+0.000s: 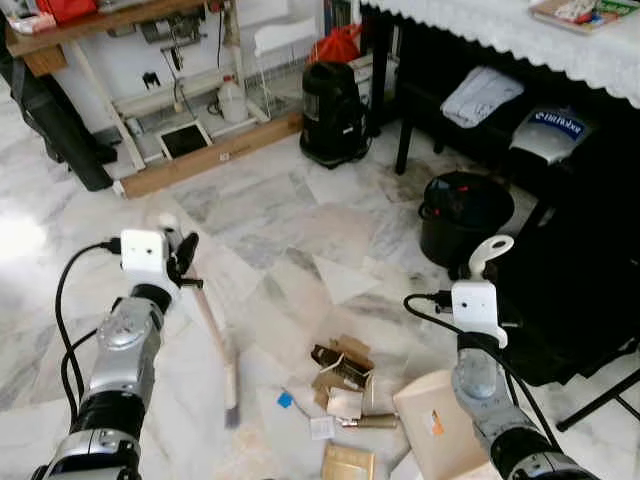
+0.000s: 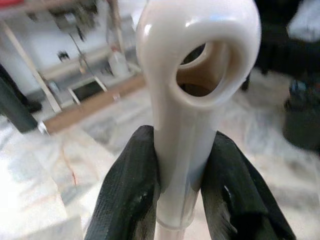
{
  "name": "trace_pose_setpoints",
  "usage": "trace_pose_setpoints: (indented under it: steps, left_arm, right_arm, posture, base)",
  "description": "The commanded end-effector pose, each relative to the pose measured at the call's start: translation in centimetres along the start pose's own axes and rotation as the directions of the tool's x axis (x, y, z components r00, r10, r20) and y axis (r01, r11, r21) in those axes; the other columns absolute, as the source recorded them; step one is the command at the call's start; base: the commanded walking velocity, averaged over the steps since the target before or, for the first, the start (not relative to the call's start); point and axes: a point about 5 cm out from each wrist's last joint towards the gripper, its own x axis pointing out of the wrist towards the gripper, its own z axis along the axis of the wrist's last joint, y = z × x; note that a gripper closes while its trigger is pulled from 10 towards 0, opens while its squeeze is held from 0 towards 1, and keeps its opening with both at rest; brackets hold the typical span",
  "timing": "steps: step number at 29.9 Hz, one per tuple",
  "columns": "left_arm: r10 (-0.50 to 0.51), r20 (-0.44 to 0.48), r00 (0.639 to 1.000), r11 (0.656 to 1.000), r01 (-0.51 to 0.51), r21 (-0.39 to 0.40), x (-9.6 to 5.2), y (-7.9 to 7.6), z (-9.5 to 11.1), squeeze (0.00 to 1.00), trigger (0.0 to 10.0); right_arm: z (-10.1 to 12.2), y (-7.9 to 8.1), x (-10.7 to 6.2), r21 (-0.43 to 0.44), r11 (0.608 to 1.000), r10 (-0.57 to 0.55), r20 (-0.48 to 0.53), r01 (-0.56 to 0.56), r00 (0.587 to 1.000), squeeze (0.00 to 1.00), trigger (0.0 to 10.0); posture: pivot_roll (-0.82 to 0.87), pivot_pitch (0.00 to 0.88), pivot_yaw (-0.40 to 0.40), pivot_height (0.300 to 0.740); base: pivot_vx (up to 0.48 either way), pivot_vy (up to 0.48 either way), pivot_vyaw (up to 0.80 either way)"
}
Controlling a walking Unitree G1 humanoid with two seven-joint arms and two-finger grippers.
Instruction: Sweep floor
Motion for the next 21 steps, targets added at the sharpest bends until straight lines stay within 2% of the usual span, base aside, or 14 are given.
trace_pose_setpoints:
  steps: [1,3,7,8,11,17,21]
  left_arm:
    - [-0.047,-0.02,0.999,0.997,0.046,-0.06,-0.2,-1.3,-0.8,0.0,10.0]
    - [-0.06,-0.024,0.998,0.993,0.057,-0.104,-0.3,-2.0,-1.2,0.0,10.0]
    - [-0.085,-0.021,0.996,0.967,0.077,-0.242,-0.7,-3.7,-2.2,0.0,10.0]
    - [-0.085,-0.021,0.996,0.967,0.077,-0.242,-0.7,-3.7,-2.2,0.0,10.0]
    - [-0.115,-0.031,0.993,0.939,0.098,-0.331,-0.7,-4.6,-2.6,0.0,10.0]
    - [-0.203,-0.037,0.978,0.903,0.173,-0.393,-0.8,-5.6,-2.3,0.0,10.0]
    - [-0.28,-0.046,0.959,0.884,0.239,-0.402,-1.1,-6.2,-2.1,0.0,10.0]
  right_arm:
    - [-1.1,-0.1,-1.0,-0.017,1.0,0.012,-0.039,-0.013,0.999,0.0,10.0]
    - [-1.2,-0.1,-1.1,-0.013,1.0,0.012,-0.043,-0.013,0.999,0.0,10.0]
    - [-1.5,-0.1,-1.4,-0.012,1.0,0.018,-0.052,-0.019,0.998,0.0,10.0]
    - [-1.5,-0.1,-1.4,-0.012,1.0,0.018,-0.052,-0.019,0.998,0.0,10.0]
    - [-1.6,0.0,-1.5,-0.011,1.0,0.024,-0.057,-0.025,0.998,0.0,10.0]
    - [-1.5,0.2,-1.3,-0.002,0.999,0.034,-0.07,-0.035,0.997,0.0,10.0]
    - [-1.4,0.5,-1.1,0.01,0.999,0.046,-0.077,-0.045,0.996,0.0,10.0]
  posture:
    - [0.07,0.182,0.105,0.74]
    - [0.06,0.191,0.102,0.74]
    - [0.05,0.202,0.101,0.74]
    - [0.05,0.202,0.101,0.74]
    - [0.05,0.202,0.1,0.74]
    - [0.06,0.192,0.1,0.74]
    - [0.06,0.185,0.1,0.74]
  base:
    - [0.0,0.0,0.0]
    - [0.0,0.0,0.0]
    - [0.0,0.0,0.0]
    - [0.0,0.0,0.0]
    - [0.0,0.0,0.0]
    - [0.0,0.0,0.0]
    - [0.0,0.0,0.0]
